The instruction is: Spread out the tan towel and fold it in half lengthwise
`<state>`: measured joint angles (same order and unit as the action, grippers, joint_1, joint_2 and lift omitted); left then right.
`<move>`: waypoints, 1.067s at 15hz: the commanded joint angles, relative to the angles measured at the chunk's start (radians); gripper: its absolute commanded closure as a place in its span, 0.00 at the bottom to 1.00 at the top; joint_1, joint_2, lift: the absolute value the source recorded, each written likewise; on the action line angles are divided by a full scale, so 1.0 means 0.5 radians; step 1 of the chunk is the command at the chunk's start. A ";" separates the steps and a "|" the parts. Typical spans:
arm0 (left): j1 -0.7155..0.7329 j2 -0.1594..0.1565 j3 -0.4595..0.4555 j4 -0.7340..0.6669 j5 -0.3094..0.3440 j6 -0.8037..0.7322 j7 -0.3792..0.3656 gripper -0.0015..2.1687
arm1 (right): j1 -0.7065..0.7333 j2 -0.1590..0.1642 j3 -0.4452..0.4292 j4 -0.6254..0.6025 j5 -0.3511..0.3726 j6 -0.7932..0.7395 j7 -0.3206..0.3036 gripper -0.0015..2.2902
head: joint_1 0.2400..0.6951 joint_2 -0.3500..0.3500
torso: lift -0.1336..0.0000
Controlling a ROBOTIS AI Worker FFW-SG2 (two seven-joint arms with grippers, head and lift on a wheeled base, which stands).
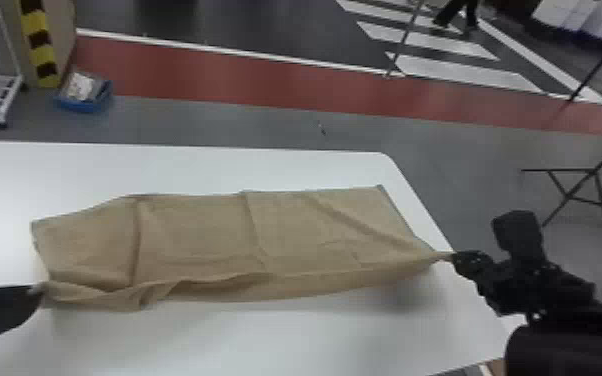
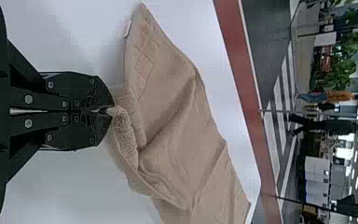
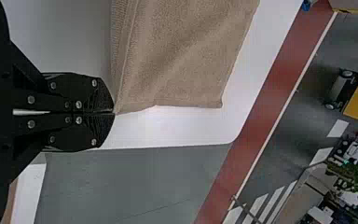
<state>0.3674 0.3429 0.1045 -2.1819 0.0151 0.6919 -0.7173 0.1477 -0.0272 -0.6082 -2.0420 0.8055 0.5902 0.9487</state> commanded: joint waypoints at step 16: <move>-0.683 -0.085 0.098 0.277 -0.113 0.425 0.125 0.66 | -0.203 0.056 0.495 -0.088 0.052 0.180 -0.541 0.62 | 1.00 0.18 | 0.08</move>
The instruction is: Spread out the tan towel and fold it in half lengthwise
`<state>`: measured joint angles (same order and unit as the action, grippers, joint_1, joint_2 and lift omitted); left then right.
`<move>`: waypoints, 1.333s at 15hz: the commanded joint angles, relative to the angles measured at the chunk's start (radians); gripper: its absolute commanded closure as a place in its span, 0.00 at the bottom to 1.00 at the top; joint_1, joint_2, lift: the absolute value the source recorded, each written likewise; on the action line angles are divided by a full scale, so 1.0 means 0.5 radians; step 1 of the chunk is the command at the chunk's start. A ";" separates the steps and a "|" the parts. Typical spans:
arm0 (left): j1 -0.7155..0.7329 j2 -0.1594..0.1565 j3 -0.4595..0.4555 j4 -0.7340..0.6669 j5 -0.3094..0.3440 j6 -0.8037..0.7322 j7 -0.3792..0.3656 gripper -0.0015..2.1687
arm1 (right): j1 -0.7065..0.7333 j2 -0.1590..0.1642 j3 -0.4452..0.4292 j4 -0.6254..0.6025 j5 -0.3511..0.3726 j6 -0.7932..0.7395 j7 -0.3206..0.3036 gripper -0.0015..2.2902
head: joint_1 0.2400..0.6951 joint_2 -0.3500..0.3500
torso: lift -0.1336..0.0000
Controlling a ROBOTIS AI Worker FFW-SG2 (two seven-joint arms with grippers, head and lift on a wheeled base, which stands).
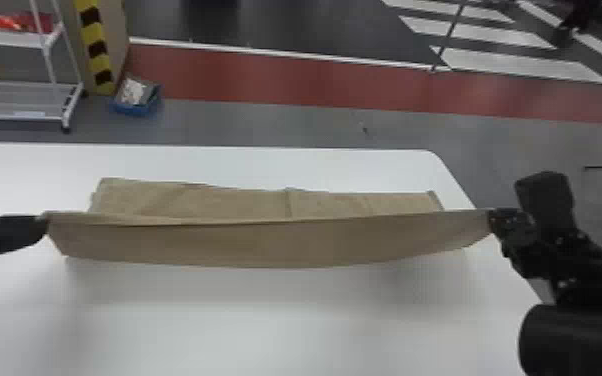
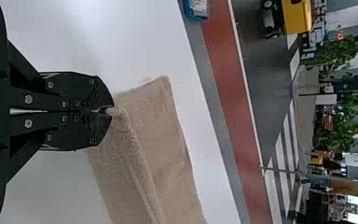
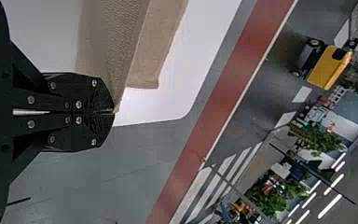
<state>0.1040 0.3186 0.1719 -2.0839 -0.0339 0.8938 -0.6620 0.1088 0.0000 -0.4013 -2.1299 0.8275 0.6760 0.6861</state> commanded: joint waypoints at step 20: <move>0.409 -0.051 0.718 -0.155 0.031 -0.040 -0.949 0.66 | 0.783 0.002 -0.093 -0.514 -0.081 -0.046 0.288 0.62 | 1.00 0.34 | 0.08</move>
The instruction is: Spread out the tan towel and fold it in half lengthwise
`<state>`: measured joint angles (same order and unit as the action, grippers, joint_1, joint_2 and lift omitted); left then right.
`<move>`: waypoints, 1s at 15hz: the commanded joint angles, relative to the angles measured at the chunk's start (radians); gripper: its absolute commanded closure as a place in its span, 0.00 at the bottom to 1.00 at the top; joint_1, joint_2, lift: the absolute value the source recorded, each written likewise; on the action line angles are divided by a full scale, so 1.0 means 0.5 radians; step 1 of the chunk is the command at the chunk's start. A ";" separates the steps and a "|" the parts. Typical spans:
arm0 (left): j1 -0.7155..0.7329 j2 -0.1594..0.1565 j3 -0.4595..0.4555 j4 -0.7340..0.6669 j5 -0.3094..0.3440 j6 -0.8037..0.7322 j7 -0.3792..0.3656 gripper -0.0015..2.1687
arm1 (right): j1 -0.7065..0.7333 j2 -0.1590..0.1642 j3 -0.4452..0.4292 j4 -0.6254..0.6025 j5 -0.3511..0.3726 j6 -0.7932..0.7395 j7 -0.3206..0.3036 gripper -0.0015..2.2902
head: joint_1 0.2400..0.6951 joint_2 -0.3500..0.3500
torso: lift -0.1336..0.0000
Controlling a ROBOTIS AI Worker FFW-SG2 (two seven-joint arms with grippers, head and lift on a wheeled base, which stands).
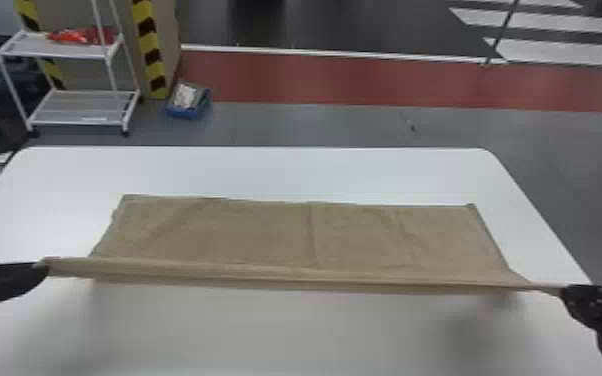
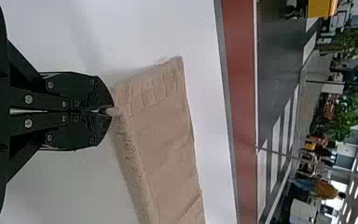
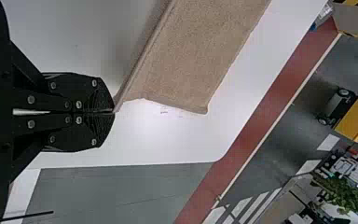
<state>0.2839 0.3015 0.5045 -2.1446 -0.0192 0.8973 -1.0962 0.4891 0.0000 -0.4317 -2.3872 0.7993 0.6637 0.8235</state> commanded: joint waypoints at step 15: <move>-0.620 -0.057 -0.570 0.270 -0.624 0.493 0.192 0.66 | -0.736 -0.147 0.032 0.630 -0.022 0.181 0.255 0.62 | 1.00 0.31 | 0.08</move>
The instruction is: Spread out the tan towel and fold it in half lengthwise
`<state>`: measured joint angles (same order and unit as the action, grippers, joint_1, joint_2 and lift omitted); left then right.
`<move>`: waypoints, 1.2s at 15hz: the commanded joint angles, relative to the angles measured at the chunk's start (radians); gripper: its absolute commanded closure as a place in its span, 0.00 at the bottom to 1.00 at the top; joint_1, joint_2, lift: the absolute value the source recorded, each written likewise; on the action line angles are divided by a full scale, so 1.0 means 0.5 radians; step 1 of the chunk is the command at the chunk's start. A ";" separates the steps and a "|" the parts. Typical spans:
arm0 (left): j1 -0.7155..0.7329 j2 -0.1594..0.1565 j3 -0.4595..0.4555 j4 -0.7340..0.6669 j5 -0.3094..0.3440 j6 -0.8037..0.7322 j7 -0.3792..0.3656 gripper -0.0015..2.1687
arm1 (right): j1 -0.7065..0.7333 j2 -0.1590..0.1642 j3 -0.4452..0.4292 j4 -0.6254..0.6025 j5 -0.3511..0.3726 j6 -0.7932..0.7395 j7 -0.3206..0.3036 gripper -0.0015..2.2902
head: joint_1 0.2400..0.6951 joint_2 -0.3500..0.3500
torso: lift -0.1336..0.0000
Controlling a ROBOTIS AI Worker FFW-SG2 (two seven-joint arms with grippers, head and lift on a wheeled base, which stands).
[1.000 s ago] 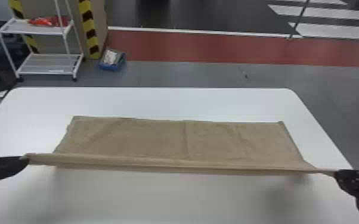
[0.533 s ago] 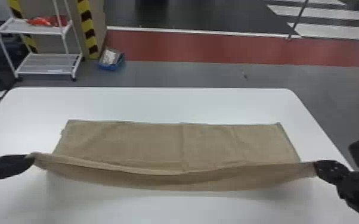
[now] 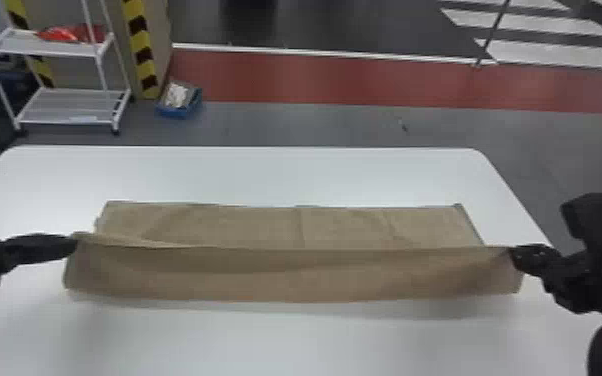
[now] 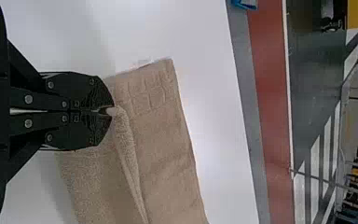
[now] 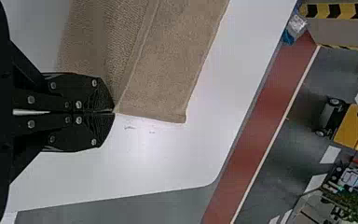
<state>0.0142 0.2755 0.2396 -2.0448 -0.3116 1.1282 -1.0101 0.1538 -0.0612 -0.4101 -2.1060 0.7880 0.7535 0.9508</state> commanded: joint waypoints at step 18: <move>-0.654 0.010 -0.323 0.905 -0.257 -0.061 0.253 0.66 | -0.762 -0.141 0.213 0.917 0.271 -0.152 -0.030 0.62 | 1.00 0.37 | 0.08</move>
<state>-0.3025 0.2790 0.0808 -1.6112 -0.4398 1.1066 -0.8947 -0.2154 -0.1309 -0.3051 -1.6737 0.9116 0.6908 0.9365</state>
